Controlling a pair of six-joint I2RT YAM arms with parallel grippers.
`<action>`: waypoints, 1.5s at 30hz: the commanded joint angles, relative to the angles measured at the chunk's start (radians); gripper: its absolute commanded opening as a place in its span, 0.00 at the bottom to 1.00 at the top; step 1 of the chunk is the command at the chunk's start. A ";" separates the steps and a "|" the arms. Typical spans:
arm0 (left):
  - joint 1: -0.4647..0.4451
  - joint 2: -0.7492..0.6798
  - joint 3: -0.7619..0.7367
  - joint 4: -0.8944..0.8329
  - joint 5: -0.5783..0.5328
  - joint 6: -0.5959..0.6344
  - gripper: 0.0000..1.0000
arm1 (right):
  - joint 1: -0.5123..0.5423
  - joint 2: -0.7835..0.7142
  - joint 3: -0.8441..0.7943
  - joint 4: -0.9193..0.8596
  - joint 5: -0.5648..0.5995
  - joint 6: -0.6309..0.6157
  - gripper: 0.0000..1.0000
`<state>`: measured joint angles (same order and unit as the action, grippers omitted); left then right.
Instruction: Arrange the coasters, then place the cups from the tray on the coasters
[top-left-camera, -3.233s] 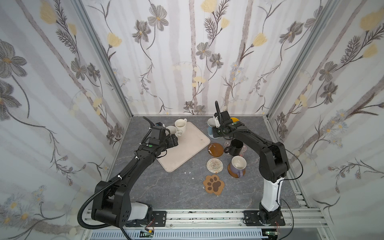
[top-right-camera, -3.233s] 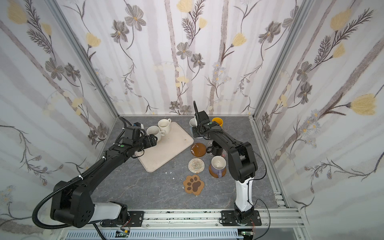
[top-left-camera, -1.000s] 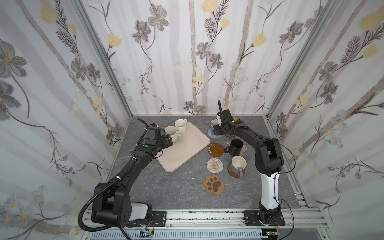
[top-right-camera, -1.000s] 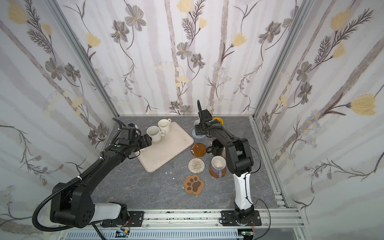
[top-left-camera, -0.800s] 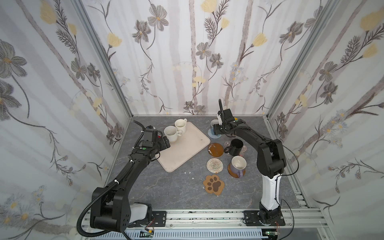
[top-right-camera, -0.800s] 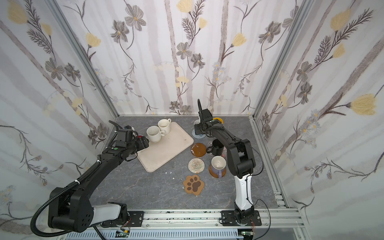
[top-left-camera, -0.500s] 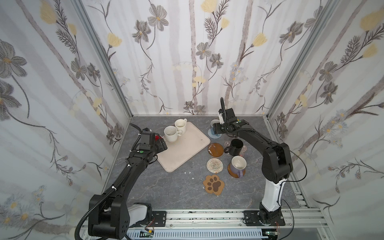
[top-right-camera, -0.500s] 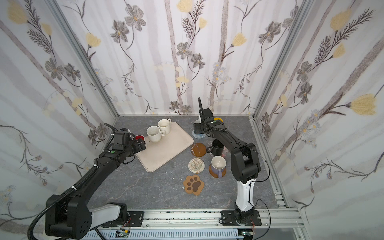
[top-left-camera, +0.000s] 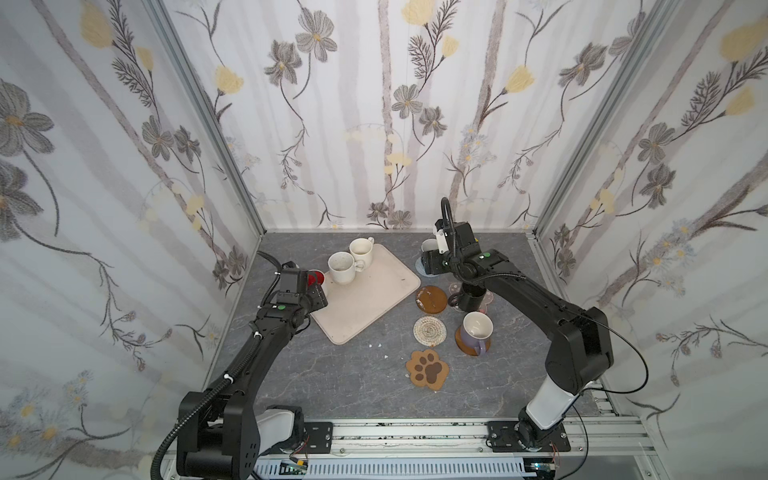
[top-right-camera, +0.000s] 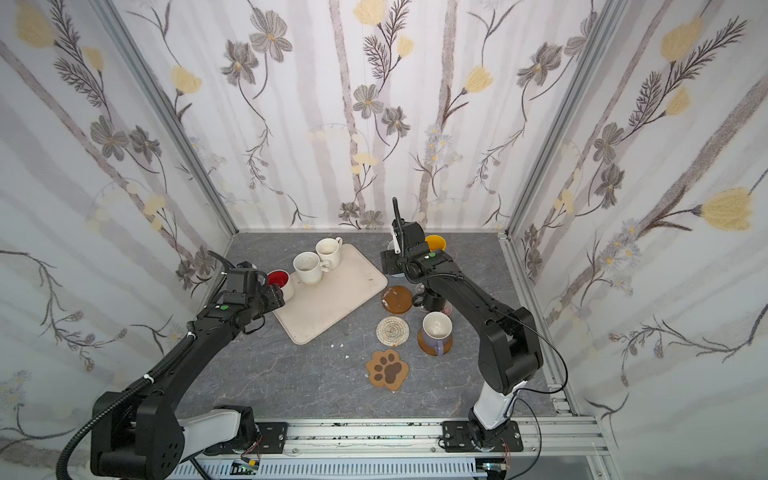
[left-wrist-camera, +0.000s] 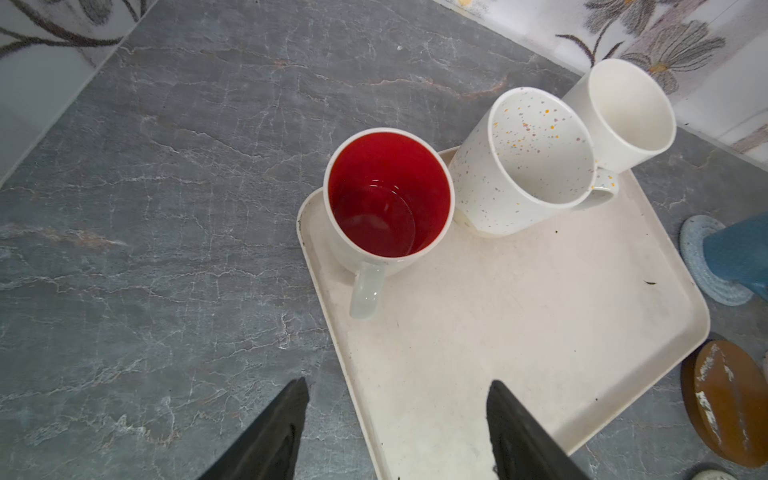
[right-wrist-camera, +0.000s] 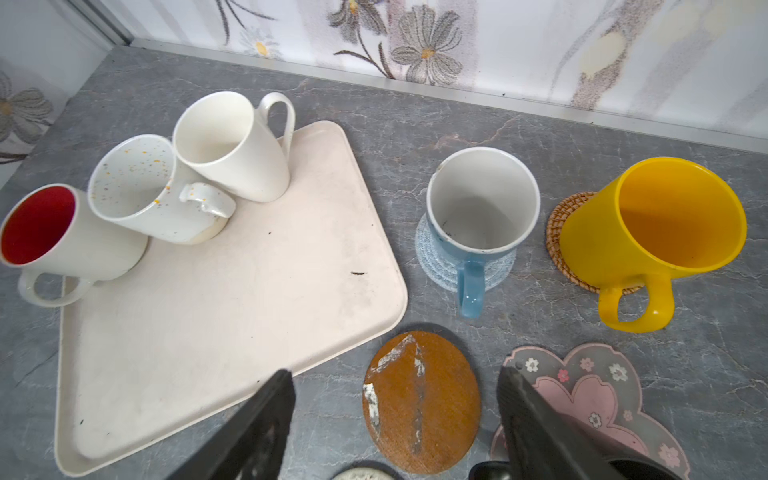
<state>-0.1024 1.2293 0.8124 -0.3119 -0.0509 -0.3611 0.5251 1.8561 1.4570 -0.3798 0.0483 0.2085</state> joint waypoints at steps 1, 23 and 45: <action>0.017 0.023 0.013 0.002 -0.021 0.024 0.71 | 0.021 -0.050 -0.050 0.085 -0.037 0.021 0.78; 0.033 0.264 0.108 0.002 -0.017 0.097 0.60 | 0.056 -0.293 -0.344 0.261 -0.149 0.065 0.79; 0.033 0.364 0.160 0.003 -0.049 0.112 0.41 | 0.055 -0.294 -0.375 0.308 -0.188 0.071 0.79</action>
<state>-0.0704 1.5902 0.9627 -0.3115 -0.0826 -0.2535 0.5804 1.5612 1.0824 -0.1242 -0.1249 0.2794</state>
